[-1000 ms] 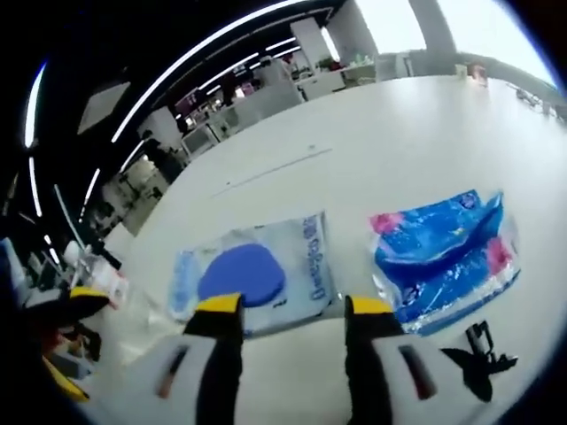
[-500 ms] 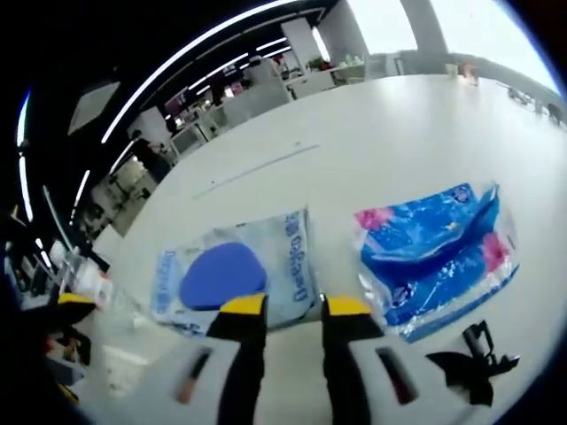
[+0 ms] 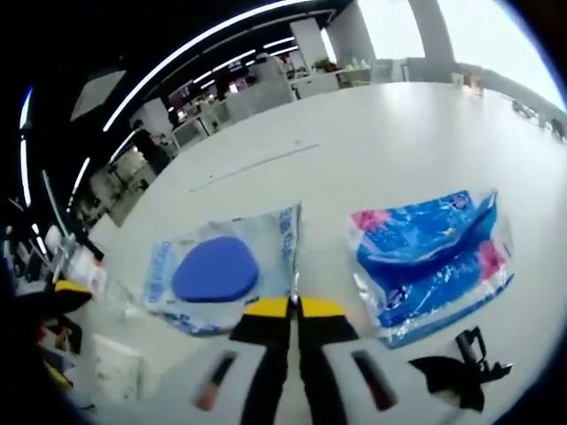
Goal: Arrange the tabletop items into an orderly group along one side of the table until the central work area is clear of visible clutter.
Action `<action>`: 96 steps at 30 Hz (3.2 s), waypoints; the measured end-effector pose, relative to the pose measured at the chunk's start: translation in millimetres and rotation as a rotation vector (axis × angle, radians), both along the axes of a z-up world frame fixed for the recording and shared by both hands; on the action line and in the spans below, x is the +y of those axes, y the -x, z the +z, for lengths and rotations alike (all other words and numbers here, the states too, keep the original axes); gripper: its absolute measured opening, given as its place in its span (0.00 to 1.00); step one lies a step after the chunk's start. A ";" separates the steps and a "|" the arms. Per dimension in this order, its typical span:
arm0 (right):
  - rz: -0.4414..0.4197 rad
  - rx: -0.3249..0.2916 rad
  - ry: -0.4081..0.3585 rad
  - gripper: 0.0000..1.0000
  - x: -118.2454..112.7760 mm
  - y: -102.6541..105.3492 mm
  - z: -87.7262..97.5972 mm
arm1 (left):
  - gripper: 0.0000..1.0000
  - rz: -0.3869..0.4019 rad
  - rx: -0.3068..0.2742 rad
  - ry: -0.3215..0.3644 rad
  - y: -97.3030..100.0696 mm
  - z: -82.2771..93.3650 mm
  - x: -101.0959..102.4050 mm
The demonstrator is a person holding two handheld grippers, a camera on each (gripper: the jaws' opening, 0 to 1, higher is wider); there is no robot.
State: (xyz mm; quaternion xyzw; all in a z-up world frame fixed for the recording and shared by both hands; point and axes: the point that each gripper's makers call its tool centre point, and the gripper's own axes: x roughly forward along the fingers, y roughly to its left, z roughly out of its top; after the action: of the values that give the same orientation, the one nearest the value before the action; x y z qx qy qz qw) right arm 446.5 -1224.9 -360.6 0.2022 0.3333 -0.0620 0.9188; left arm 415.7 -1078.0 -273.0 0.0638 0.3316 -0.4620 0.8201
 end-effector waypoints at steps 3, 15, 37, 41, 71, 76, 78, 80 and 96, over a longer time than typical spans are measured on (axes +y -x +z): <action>0.008 -0.002 -0.001 0.00 1.1 2.1 -0.5 | 0.63 0.005 0.005 -0.004 -0.8 -2.3 0.0; 0.025 -0.007 -0.007 0.00 3.6 5.1 0.5 | 0.57 0.122 -0.041 -0.090 -30.3 -7.3 2.1; 0.029 -0.013 -0.021 0.00 3.8 7.1 -1.1 | 0.38 0.339 0.015 -0.273 -86.5 -64.2 20.1; 0.033 -0.016 -0.020 0.00 3.6 6.5 -1.0 | 0.36 0.362 0.039 -0.283 -88.0 -71.3 22.9; 0.044 -0.021 -0.023 0.00 2.9 3.2 -0.9 | 0.00 0.384 0.086 -0.367 -92.3 -90.1 34.0; 0.047 -0.023 -0.023 0.00 3.6 2.8 0.0 | 0.00 0.395 0.094 -0.365 -91.0 -89.5 34.9; 0.044 -0.025 -0.026 0.00 3.8 2.7 0.7 | 0.00 0.396 0.092 -0.362 -91.3 -88.9 35.0; 0.045 -0.028 -0.026 0.00 4.0 2.4 2.1 | 0.00 0.408 0.102 -0.352 -90.9 -88.5 35.3; 0.032 -0.058 -0.024 0.00 -1.5 9.4 16.3 | 0.00 0.412 0.097 -0.298 -82.3 -72.5 30.2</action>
State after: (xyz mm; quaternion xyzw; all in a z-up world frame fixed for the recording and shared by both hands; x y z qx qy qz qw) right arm 437.2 -1226.4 -344.3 0.2094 0.3103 -0.0373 0.9266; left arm 498.0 -1047.8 -345.5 0.0930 0.4410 -0.2338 0.8615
